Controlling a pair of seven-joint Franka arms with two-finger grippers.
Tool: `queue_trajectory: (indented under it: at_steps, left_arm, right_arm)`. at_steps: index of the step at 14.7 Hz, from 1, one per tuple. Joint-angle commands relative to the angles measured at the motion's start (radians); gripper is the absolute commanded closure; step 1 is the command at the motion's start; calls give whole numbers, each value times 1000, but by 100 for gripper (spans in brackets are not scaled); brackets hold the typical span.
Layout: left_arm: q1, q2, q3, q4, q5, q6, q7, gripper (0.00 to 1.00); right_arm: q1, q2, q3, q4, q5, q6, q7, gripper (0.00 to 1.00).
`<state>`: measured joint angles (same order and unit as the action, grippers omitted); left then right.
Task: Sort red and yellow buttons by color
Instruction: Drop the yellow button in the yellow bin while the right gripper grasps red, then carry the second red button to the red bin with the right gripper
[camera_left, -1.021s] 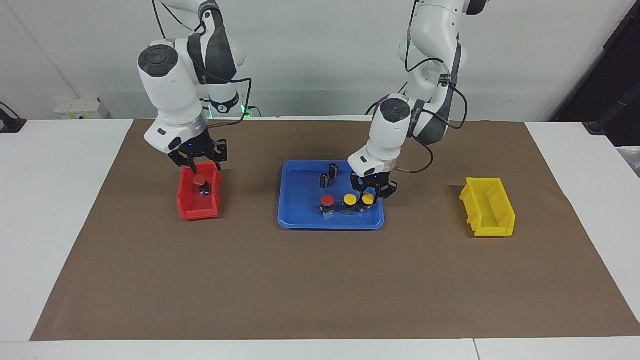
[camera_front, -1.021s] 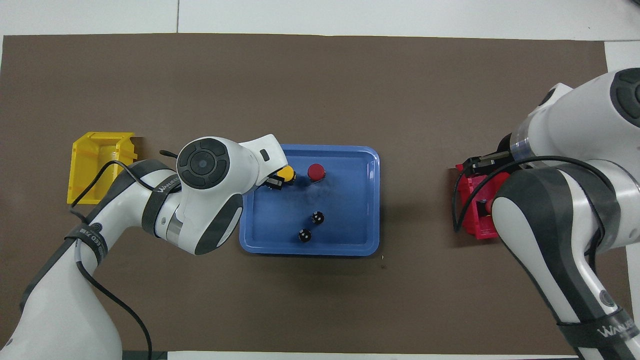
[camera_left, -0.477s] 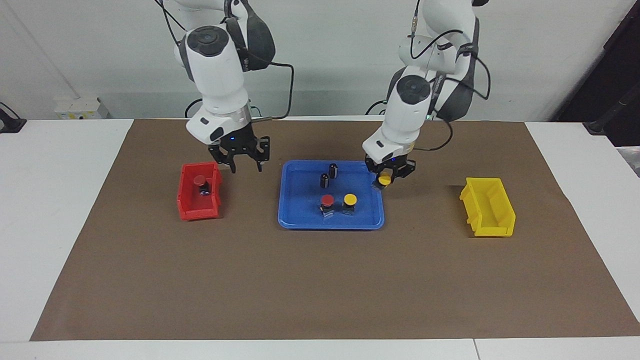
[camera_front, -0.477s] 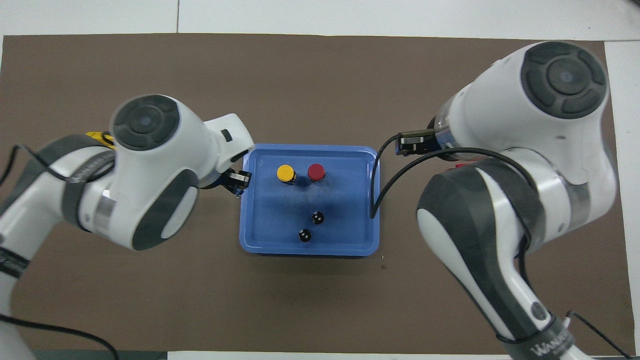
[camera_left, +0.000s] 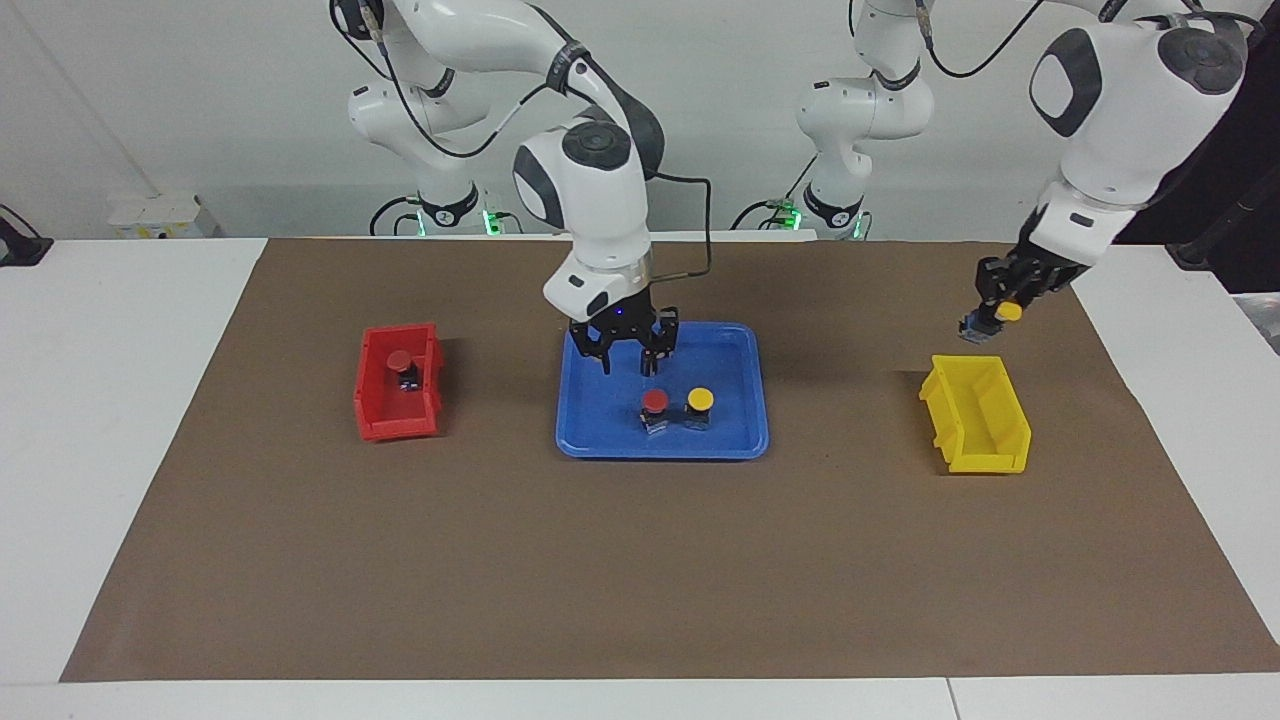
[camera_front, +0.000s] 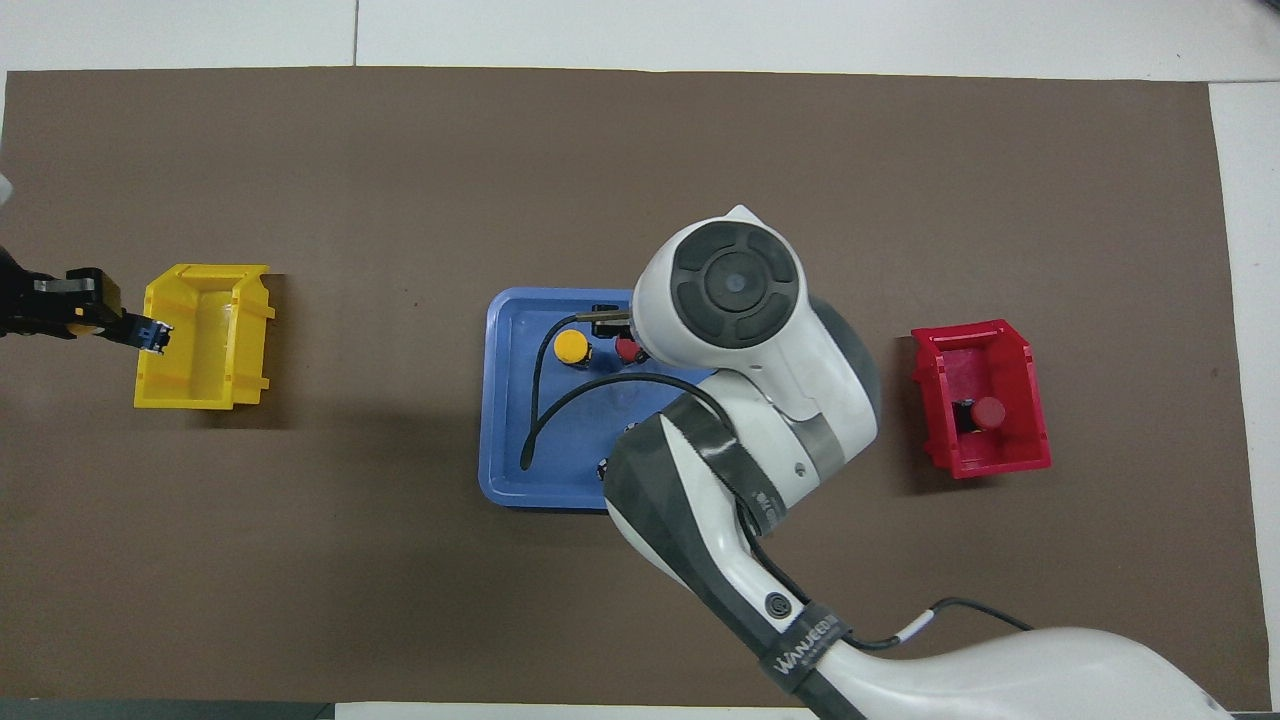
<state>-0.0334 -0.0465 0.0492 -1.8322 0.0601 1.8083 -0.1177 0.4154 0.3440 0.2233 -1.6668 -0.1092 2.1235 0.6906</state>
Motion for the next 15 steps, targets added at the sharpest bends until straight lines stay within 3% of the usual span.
queue_trajectory:
  at_steps: [1, 6, 11, 12, 15]
  left_arm:
    - [65, -10, -14, -122, 36, 170, -45, 99]
    - [86, 36, -15, -288, 37, 419, -77, 99]
    - [56, 59, -15, -334, 37, 456, -112, 99]
    - [56, 62, -15, -354, 37, 485, -111, 99]
    - [58, 65, -15, -401, 37, 517, -108, 99]
  right_arm:
    - [23, 81, -2, 50, -78, 21, 46, 30]
    - [23, 101, -2, -13, -84, 104, 47, 30]
    - [25, 104, -1, -34, -84, 116, 47, 33]
    - [25, 104, -1, -37, -84, 122, 47, 40]
    - [25, 104, -1, -28, -70, 116, 49, 74]
